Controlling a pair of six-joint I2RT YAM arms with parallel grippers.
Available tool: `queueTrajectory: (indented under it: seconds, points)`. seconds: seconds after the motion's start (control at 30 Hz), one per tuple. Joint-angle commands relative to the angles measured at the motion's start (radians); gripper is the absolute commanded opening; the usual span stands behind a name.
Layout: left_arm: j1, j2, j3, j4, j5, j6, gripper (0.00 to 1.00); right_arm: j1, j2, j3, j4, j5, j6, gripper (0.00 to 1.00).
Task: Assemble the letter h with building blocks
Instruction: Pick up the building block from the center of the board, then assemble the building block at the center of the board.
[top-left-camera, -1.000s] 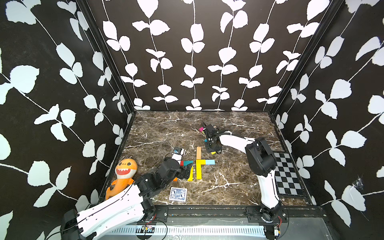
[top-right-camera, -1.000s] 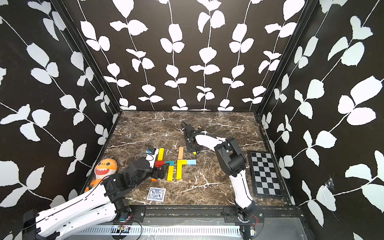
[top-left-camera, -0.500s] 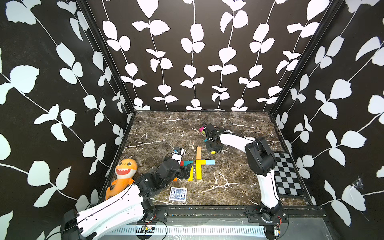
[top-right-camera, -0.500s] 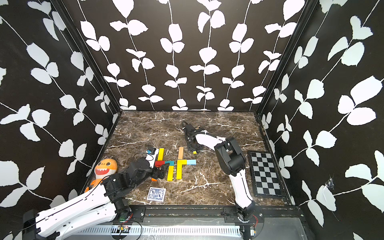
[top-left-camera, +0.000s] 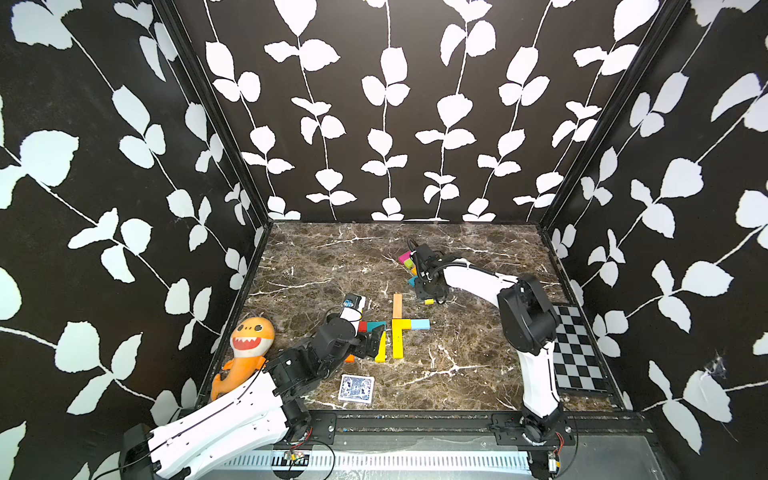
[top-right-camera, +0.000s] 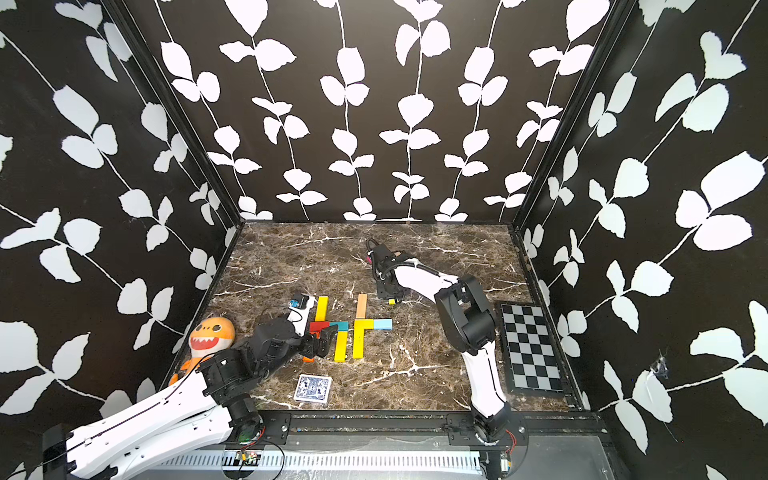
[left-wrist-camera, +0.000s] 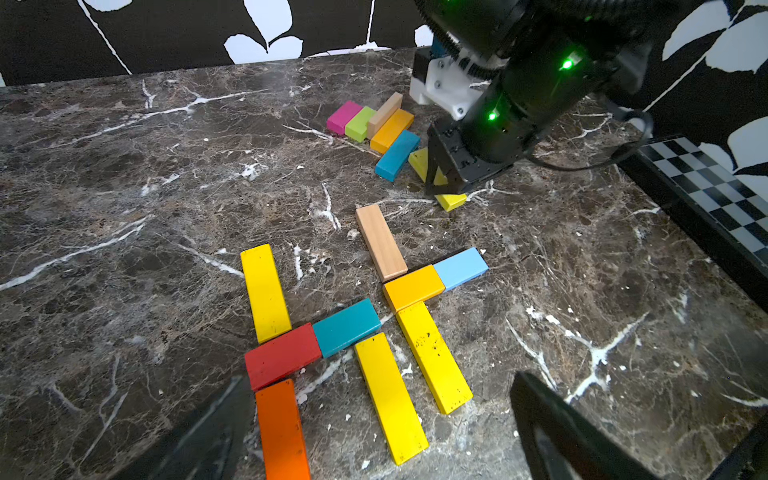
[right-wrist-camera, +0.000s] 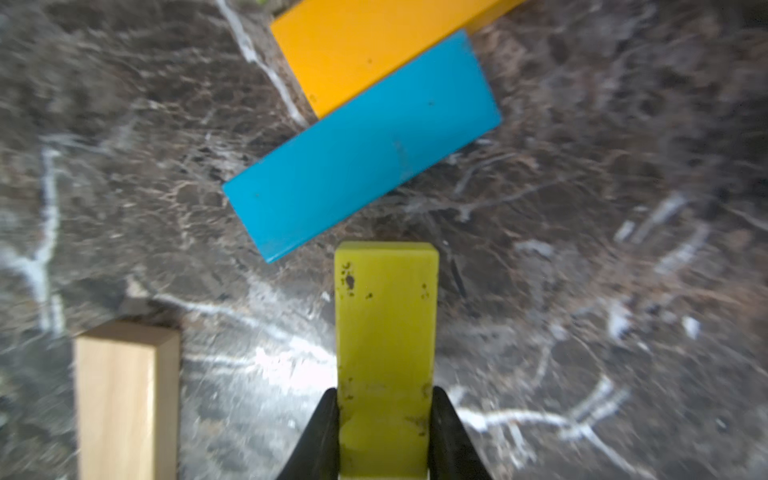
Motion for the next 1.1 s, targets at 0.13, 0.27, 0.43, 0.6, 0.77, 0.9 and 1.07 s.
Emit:
queueTrajectory:
  seconds: [0.13, 0.27, 0.43, 0.6, 0.77, 0.9, 1.07]
  points:
    - [0.000, -0.033, -0.005, 0.033, 0.006, 0.020, 0.99, 0.055, -0.197, -0.127, -0.075, 0.037, 0.086, 0.21]
    - [0.000, -0.050, -0.011, 0.040, 0.015, 0.028, 0.99, 0.120, -0.290, -0.207, -0.117, 0.059, 0.139, 0.21]
    - [0.000, -0.059, -0.017, 0.043, 0.023, 0.034, 0.99, 0.212, -0.373, -0.329, -0.149, 0.038, 0.237, 0.21]
    - [0.000, -0.084, -0.030, 0.051, 0.026, 0.035, 0.99, 0.326, -0.390, -0.391, -0.173, 0.041, 0.340, 0.21]
    - [0.000, -0.096, -0.030, 0.041, 0.028, 0.035, 0.99, 0.407, -0.405, -0.455, -0.140, 0.029, 0.440, 0.20]
    - [0.000, -0.116, -0.036, 0.037, 0.026, 0.035, 0.99, 0.440, -0.376, -0.479, -0.107, 0.015, 0.487, 0.20]
    - [0.000, -0.125, -0.033, 0.027, 0.026, 0.035, 0.99, 0.441, -0.333, -0.480, -0.060, 0.011, 0.502, 0.20]
